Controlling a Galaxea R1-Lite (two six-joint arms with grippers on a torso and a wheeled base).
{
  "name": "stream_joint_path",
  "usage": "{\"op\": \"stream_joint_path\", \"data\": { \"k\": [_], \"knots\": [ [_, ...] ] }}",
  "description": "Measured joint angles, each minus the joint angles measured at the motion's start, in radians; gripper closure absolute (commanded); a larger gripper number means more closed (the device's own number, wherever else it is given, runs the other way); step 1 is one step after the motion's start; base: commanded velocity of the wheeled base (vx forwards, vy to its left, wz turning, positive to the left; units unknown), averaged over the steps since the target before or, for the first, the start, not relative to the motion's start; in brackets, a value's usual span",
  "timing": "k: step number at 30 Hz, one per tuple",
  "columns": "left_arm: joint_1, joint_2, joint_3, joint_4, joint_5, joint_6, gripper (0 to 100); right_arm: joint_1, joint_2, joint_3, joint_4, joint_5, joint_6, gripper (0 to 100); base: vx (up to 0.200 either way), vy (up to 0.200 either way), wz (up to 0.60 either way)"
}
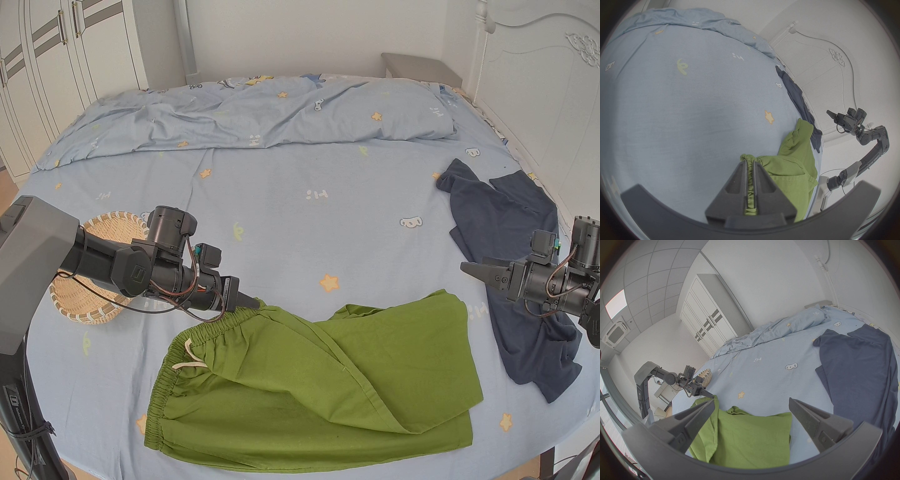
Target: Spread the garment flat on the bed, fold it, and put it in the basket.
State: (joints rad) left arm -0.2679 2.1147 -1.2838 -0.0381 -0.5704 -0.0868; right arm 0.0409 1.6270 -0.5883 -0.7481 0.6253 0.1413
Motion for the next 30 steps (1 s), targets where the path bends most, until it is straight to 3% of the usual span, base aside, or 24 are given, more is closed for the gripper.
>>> {"op": "stream_joint_path", "data": {
  "k": [15,30],
  "knots": [
    [0.013,-0.087,0.031,-0.003,-0.002,-0.014,100,-0.004,0.005,-0.003,0.000,0.000,0.000,0,0.000,0.000,0.00],
    [0.148,-0.164,0.035,-0.175,-0.002,-0.159,100,-0.014,0.007,-0.008,0.000,0.000,-0.002,0,0.000,0.000,0.00]
  ]
}}
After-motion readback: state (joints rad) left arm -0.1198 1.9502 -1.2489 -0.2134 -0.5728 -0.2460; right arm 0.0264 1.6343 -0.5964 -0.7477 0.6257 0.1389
